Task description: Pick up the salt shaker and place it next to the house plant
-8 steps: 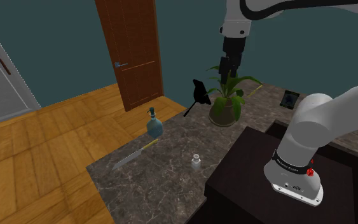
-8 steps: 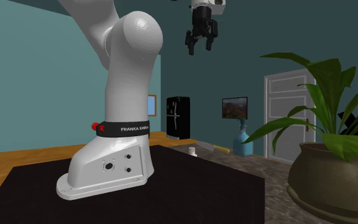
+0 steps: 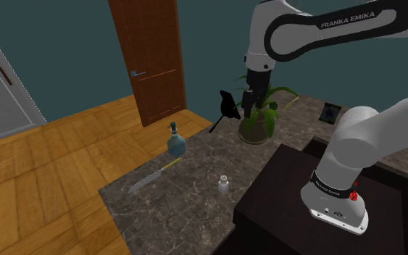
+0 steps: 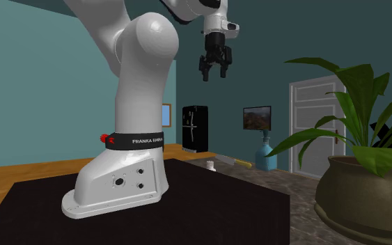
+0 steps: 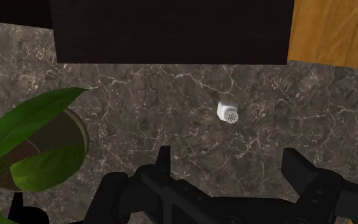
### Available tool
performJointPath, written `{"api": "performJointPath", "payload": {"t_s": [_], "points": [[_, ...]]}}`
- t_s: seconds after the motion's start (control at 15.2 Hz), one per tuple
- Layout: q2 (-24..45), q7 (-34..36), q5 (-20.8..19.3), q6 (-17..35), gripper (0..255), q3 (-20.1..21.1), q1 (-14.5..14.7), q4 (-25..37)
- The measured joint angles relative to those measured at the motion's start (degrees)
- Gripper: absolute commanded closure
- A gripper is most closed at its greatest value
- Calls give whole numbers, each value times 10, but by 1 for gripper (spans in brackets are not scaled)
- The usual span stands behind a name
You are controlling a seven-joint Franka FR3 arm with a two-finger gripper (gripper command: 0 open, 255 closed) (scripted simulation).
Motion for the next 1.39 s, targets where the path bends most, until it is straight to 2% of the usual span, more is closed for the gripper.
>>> {"api": "performJointPath", "payload": {"t_s": [0.53,0.73,0.99,1.12,1.19,1.32,1.39], "points": [[62,70,26,180,0,76,15,-102],[120,104,32,264,0,112,16,-124],[210,156,17,374,0,161,1,-139],[264,197,-6,433,0,193,-17,-143],[303,225,-32,468,0,214,-37,-139],[365,297,-105,519,0,251,-78,-132],[399,351,-165,541,0,267,-105,-127]]}}
